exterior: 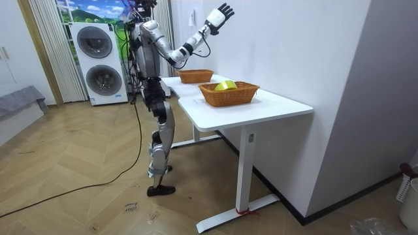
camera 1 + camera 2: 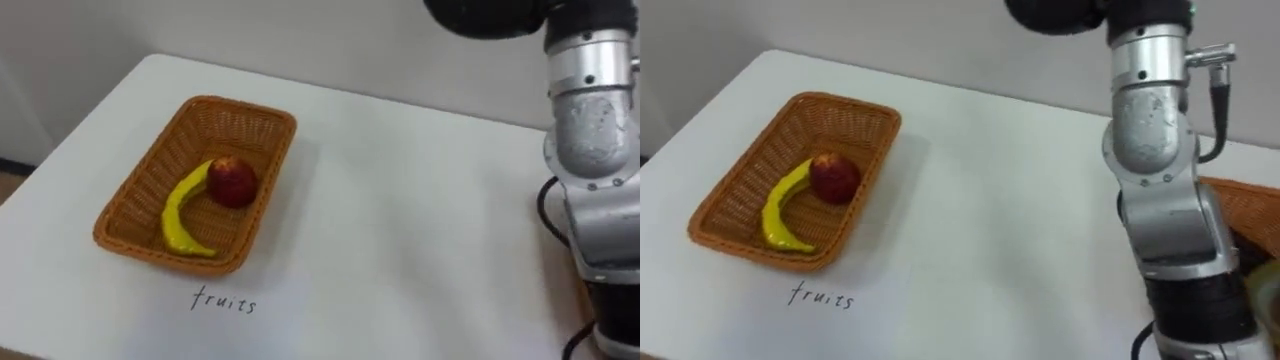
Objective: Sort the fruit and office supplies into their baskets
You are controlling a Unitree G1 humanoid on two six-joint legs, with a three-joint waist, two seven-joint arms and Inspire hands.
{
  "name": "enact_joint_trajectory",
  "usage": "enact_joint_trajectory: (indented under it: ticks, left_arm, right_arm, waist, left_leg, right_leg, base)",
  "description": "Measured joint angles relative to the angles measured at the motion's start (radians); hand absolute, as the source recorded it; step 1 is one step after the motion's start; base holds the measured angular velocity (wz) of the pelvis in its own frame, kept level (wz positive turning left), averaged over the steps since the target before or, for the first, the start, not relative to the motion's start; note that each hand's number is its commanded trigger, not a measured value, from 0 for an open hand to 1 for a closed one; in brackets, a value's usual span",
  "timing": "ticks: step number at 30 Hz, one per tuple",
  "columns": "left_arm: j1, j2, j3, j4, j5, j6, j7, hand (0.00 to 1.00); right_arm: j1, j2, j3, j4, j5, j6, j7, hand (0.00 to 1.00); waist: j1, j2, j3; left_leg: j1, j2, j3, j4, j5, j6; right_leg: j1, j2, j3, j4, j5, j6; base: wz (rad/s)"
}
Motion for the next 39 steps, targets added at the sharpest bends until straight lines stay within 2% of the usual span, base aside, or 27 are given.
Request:
enact_joint_trajectory:
  ticks: [1, 4, 5, 6, 7, 8, 10, 11, 12, 15, 16, 22, 23, 24, 25, 26, 28, 30, 32, 34, 35, 37, 39]
  left_arm:
    - [0.004, -0.003, 0.002, -0.002, 0.000, -0.005, 0.000, 0.00]
    - [0.002, -0.003, 0.016, -0.001, 0.000, -0.025, 0.000, 0.00]
    - [0.002, -0.002, 0.019, 0.005, -0.001, -0.034, 0.000, 0.00]
    - [0.001, -0.002, 0.019, 0.008, -0.001, -0.038, 0.000, 0.00]
    - [-0.002, -0.002, 0.014, 0.008, -0.002, -0.040, 0.001, 0.00]
    - [0.000, -0.002, 0.010, 0.012, -0.004, -0.043, 0.001, 0.00]
    - [-0.003, 0.002, 0.013, 0.027, -0.019, -0.063, 0.017, 0.00]
    - [-0.003, 0.003, 0.017, 0.030, -0.019, -0.065, 0.019, 0.00]
    - [-0.002, 0.003, 0.020, 0.040, -0.019, -0.068, 0.021, 0.00]
    - [0.011, 0.003, 0.020, 0.049, -0.018, -0.076, 0.023, 0.00]
    - [0.019, 0.006, 0.021, 0.049, -0.018, -0.076, 0.024, 0.00]
    - [0.018, 0.014, 0.020, 0.044, -0.031, -0.079, 0.039, 0.00]
    - [0.018, 0.014, 0.019, 0.044, -0.038, -0.079, 0.039, 0.00]
    - [0.018, 0.016, 0.018, 0.044, -0.041, -0.079, 0.042, 0.00]
    - [0.018, 0.015, 0.015, 0.038, -0.041, -0.079, 0.047, 0.00]
    - [0.018, 0.015, 0.012, 0.034, -0.041, -0.079, 0.050, 0.00]
    - [0.021, 0.015, -0.002, 0.033, -0.063, -0.083, 0.068, 0.00]
    - [0.020, 0.011, -0.004, 0.021, -0.092, -0.082, 0.070, 0.00]
    - [0.022, 0.008, -0.003, 0.022, -0.110, -0.081, 0.070, 0.00]
    - [0.033, -0.002, -0.003, 0.020, -0.118, -0.075, 0.064, 0.00]
    - [0.032, -0.005, -0.003, 0.019, -0.119, -0.075, 0.060, 0.00]
    - [0.027, -0.009, 0.000, 0.019, -0.117, -0.075, 0.041, 0.00]
    - [0.030, -0.016, 0.002, 0.019, -0.117, -0.075, 0.023, 0.00]
  right_arm:
    - [0.003, -0.020, -0.039, -0.005, 0.020, -0.010, -0.023, 0.00]
    - [0.035, -0.041, -0.161, -0.048, 0.062, -0.021, -0.085, 0.00]
    - [0.053, -0.046, -0.199, -0.066, 0.069, -0.033, -0.110, 0.00]
    - [0.064, -0.047, -0.218, -0.073, 0.069, -0.041, -0.121, 0.00]
    - [0.084, -0.048, -0.249, -0.081, 0.073, -0.056, -0.147, 0.00]
    - [0.097, -0.048, -0.265, -0.084, 0.081, -0.064, -0.159, 0.00]
    - [0.177, -0.049, -0.327, -0.086, 0.135, -0.083, -0.193, 0.00]
    - [0.197, -0.049, -0.345, -0.086, 0.147, -0.082, -0.197, 0.00]
    - [0.229, -0.049, -0.384, -0.085, 0.175, -0.083, -0.205, 0.00]
    - [0.311, -0.049, -0.481, -0.083, 0.264, -0.086, -0.268, 0.00]
    - [0.339, -0.049, -0.504, -0.077, 0.293, -0.088, -0.295, 0.00]
    - [0.479, -0.041, -0.587, -0.028, 0.399, -0.100, -0.413, 0.00]
    - [0.490, -0.041, -0.593, -0.016, 0.411, -0.107, -0.425, 0.00]
    - [0.514, -0.040, -0.601, 0.024, 0.434, -0.127, -0.450, 0.00]
    - [0.544, -0.035, -0.619, 0.057, 0.482, -0.133, -0.474, 0.00]
    - [0.561, -0.028, -0.631, 0.066, 0.517, -0.134, -0.487, 0.00]
    - [0.628, 0.025, -0.659, 0.108, 0.650, -0.151, -0.533, 0.00]
    - [0.649, 0.065, -0.675, 0.201, 0.750, -0.161, -0.548, 0.00]
    - [0.659, 0.101, -0.680, 0.315, 0.829, -0.161, -0.552, 0.00]
    - [0.682, 0.147, -0.678, 0.449, 0.983, -0.161, -0.561, 0.00]
    - [0.686, 0.155, -0.675, 0.489, 1.009, -0.162, -0.560, 0.00]
    - [0.689, 0.202, -0.669, 0.661, 1.047, -0.162, -0.556, 0.00]
    - [0.695, 0.225, -0.667, 0.777, 1.064, -0.162, -0.537, 0.00]
  waist:
    - [-0.023, -0.001, 0.0001]
    - [-0.071, -0.011, -0.0030]
    - [-0.101, -0.012, -0.0016]
    - [-0.111, -0.012, -0.0012]
    - [-0.127, -0.007, 0.0030]
    - [-0.133, -0.009, 0.0029]
    - [-0.151, -0.012, 0.0073]
    - [-0.156, -0.014, 0.0072]
    - [-0.176, -0.015, 0.0075]
    - [-0.189, -0.013, 0.0083]
    - [-0.203, -0.013, 0.0087]
    - [-0.243, -0.012, 0.0092]
    - [-0.246, -0.012, 0.0096]
    - [-0.259, -0.006, 0.0133]
    - [-0.260, -0.009, 0.0119]
    - [-0.260, -0.009, 0.0120]
    - [-0.261, -0.004, 0.0117]
    - [-0.273, 0.000, 0.0121]
    - [-0.281, 0.008, 0.0087]
    - [-0.283, 0.024, 0.0031]
    - [-0.281, 0.029, 0.0034]
    - [-0.281, 0.039, 0.0039]
    - [-0.282, 0.058, 0.0018]
  left_leg:
    - [0.012, 0.004, 0.021, -0.007, 0.000, 0.000]
    - [0.013, 0.011, 0.042, -0.012, -0.001, -0.001]
    - [0.016, 0.012, 0.044, -0.012, -0.001, -0.002]
    - [0.018, 0.012, 0.046, -0.014, -0.001, -0.002]
    - [0.027, 0.014, 0.059, -0.016, -0.002, -0.003]
    - [0.029, 0.016, 0.071, -0.018, -0.004, -0.003]
    - [0.044, 0.029, 0.103, -0.022, -0.012, -0.008]
    - [0.045, 0.031, 0.109, -0.022, -0.013, -0.010]
    - [0.044, 0.035, 0.116, -0.023, -0.014, -0.011]
    - [0.054, 0.045, 0.155, -0.033, -0.017, -0.016]
    - [0.058, 0.048, 0.164, -0.035, -0.019, -0.019]
    - [0.062, 0.060, 0.197, -0.037, -0.026, -0.027]
    - [0.063, 0.062, 0.199, -0.037, -0.027, -0.028]
    - [0.065, 0.064, 0.200, -0.035, -0.030, -0.030]
    - [0.064, 0.065, 0.201, -0.035, -0.030, -0.031]
    - [0.063, 0.065, 0.201, -0.036, -0.030, -0.031]
    - [0.062, 0.066, 0.201, -0.036, -0.032, -0.031]
    - [0.055, 0.064, 0.200, -0.034, -0.033, -0.029]
    - [0.042, 0.063, 0.200, -0.030, -0.033, -0.028]
    - [0.043, 0.064, 0.198, -0.030, -0.033, -0.028]
    - [0.043, 0.063, 0.193, -0.030, -0.033, -0.028]
    - [0.039, 0.063, 0.186, -0.032, -0.033, -0.028]
    - [0.040, 0.062, 0.182, -0.032, -0.033, -0.028]
  right_leg:
    - [0.000, 0.003, 0.019, 0.000, 0.001, -0.002]
    - [-0.008, 0.008, 0.034, -0.001, 0.005, -0.005]
    - [-0.008, 0.009, 0.040, -0.001, 0.005, -0.005]
    - [-0.008, 0.009, 0.041, -0.001, 0.005, -0.005]
    - [-0.009, 0.011, 0.053, 0.000, 0.006, -0.005]
    - [-0.010, 0.013, 0.063, 0.000, 0.007, -0.006]
    - [-0.012, 0.023, 0.080, 0.000, 0.013, -0.010]
    - [-0.015, 0.026, 0.082, 0.000, 0.014, -0.012]
    - [-0.020, 0.028, 0.086, 0.001, 0.015, -0.013]
    - [-0.034, 0.042, 0.129, 0.004, 0.017, -0.017]
    - [-0.034, 0.045, 0.133, 0.004, 0.018, -0.018]
    - [-0.046, 0.060, 0.170, 0.006, 0.020, -0.021]
    - [-0.047, 0.062, 0.172, 0.008, 0.020, -0.021]
    - [-0.047, 0.064, 0.177, 0.010, 0.020, -0.021]
    - [-0.049, 0.065, 0.177, 0.010, 0.020, -0.021]
    - [-0.050, 0.065, 0.177, 0.010, 0.020, -0.021]
    - [-0.049, 0.065, 0.176, 0.010, 0.020, -0.021]
    - [-0.055, 0.064, 0.177, 0.010, 0.020, -0.021]
    - [-0.066, 0.062, 0.174, 0.011, 0.021, -0.022]
    - [-0.064, 0.063, 0.175, 0.012, 0.021, -0.022]
    - [-0.063, 0.063, 0.174, 0.013, 0.021, -0.023]
    - [-0.062, 0.062, 0.167, 0.013, 0.021, -0.022]
    - [-0.058, 0.060, 0.162, 0.012, 0.020, -0.022]
  base:
    - [-0.35]
    - [-0.23]
    - [-0.12]
    - [-0.17]
    - [-0.24]
    - [-0.41]
    - [-0.43]
    - [-0.34]
    - [-0.26]
    - [-0.36]
    - [-0.33]
    - [-0.18]
    - [-0.12]
    - [-0.06]
    - [-0.04]
    - [0.00]
    - [0.00]
    - [0.00]
    - [0.00]
    - [0.02]
    - [0.09]
    - [0.11]
    - [0.08]
